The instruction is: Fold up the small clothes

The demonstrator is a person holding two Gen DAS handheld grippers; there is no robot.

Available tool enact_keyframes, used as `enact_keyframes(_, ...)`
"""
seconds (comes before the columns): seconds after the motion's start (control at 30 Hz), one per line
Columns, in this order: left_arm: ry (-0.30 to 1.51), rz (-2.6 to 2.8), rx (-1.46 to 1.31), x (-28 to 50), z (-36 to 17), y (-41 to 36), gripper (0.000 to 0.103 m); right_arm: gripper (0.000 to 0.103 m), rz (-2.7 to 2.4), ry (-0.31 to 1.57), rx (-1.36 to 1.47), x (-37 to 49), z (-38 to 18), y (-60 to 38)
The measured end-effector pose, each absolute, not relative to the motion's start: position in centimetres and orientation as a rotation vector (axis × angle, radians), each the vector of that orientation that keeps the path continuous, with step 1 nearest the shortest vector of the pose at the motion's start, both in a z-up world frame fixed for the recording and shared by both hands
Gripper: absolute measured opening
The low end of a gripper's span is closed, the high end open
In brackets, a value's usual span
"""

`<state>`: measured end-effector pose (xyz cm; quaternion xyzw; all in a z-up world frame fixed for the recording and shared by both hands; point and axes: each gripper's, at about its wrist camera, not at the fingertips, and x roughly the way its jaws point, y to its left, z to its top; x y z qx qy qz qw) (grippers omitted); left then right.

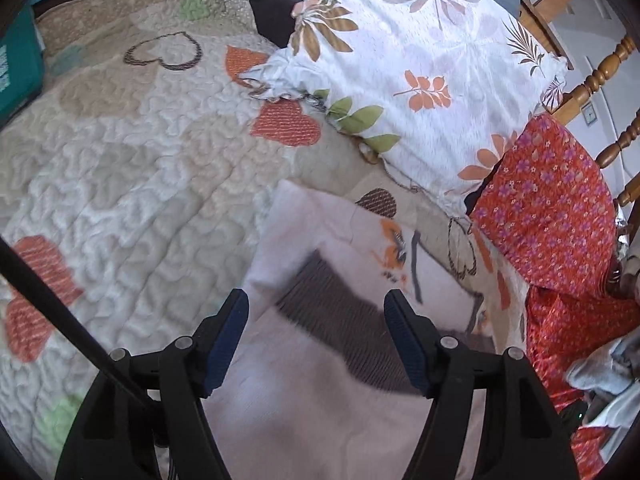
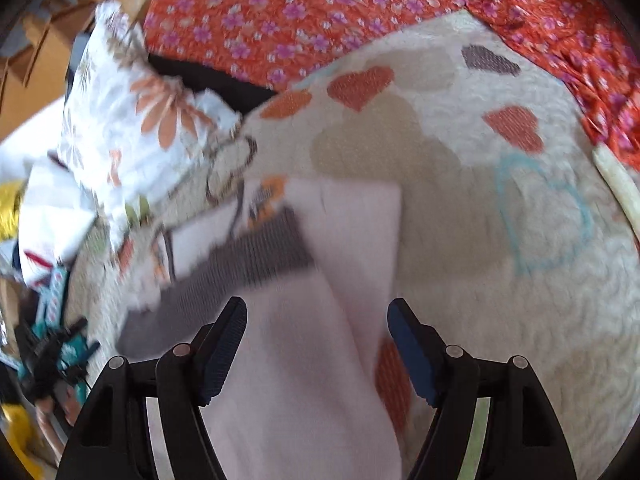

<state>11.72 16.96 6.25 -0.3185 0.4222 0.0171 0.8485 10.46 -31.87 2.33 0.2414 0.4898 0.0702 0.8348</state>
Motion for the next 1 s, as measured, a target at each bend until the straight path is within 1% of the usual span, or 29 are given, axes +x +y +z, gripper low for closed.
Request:
enact_keyframes(0.03, 0.885, 0.044, -0.664, 11.2, 6.3, 17.2, 0.069, 0.072, 0.151, 1.051, 0.506, 9.8, 2.0, -31.8)
enact_keyframes(0.07, 0.879, 0.054, -0.653, 10.7, 6.3, 17.4, 0.069, 0.059, 0.148, 1.072, 0.486, 9.1, 1.5, -31.4)
enact_keyframes(0.1, 0.874, 0.066, -0.639, 10.1, 6.4, 17.7, 0.069, 0.033, 0.145, 1.09, 0.456, 8.5, 0.9, -31.0)
enact_keyframes(0.13, 0.87, 0.076, -0.628, 9.7, 6.4, 17.9, 0.069, 0.02, 0.153, 1.103, 0.441, 8.2, 0.5, -30.7)
enact_keyframes(0.17, 0.866, 0.087, -0.613, 9.2, 6.5, 18.1, 0.069, 0.012, 0.164, 1.114, 0.438, 7.6, 0.2, -30.5)
enact_keyframes(0.2, 0.863, 0.095, -0.6, 8.7, 6.6, 18.4, 0.069, 0.01, 0.166, 1.106, 0.44, 6.8, 0.2, -30.6)
enact_keyframes(0.33, 0.872, 0.116, -0.555, 6.8, 6.3, 19.6, 0.069, 0.009, 0.15, 1.109, 0.457, 4.1, 0.9, -31.7)
enact_keyframes(0.47, 0.914, 0.139, -0.543, 6.0, 5.3, 20.6, 0.069, 0.009, 0.132, 1.164, 0.476, 2.4, -0.3, -32.6)
enact_keyframes(0.57, 0.94, 0.128, -0.556, 5.6, 4.6, 20.7, 0.069, 0.011, 0.123, 1.176, 0.424, 2.0, -0.3, -31.8)
enact_keyframes(0.63, 0.958, 0.109, -0.544, 5.7, 4.3, 20.2, 0.07, 0.016, 0.107, 1.177, 0.391, 1.9, 0.1, -31.5)
enact_keyframes(0.67, 0.969, 0.097, -0.528, 5.8, 4.1, 19.8, 0.07, 0.021, 0.095, 1.178, 0.393, 1.7, 0.4, -31.6)
enact_keyframes(0.7, 0.985, 0.083, -0.507, 6.1, 3.8, 19.3, 0.07, 0.023, 0.085, 1.17, 0.404, 1.5, 0.7, -31.7)
enact_keyframes(0.9, 1.11, 0.079, -0.425, 7.2, 1.4, 17.6, 0.072, 0.024, 0.108, 1.056, 0.375, 1.7, 4.9, -30.0)
enact_keyframes(0.93, 1.143, 0.091, -0.411, 7.4, 0.9, 17.6, 0.071, 0.024, 0.125, 1.049, 0.366, 2.2, 5.3, -29.0)
enact_keyframes(1.0, 1.155, 0.12, -0.354, 7.6, 0.8, 17.6, 0.059, 0.026, 0.185, 1.038, 0.335, 3.4, 6.2, -26.3)
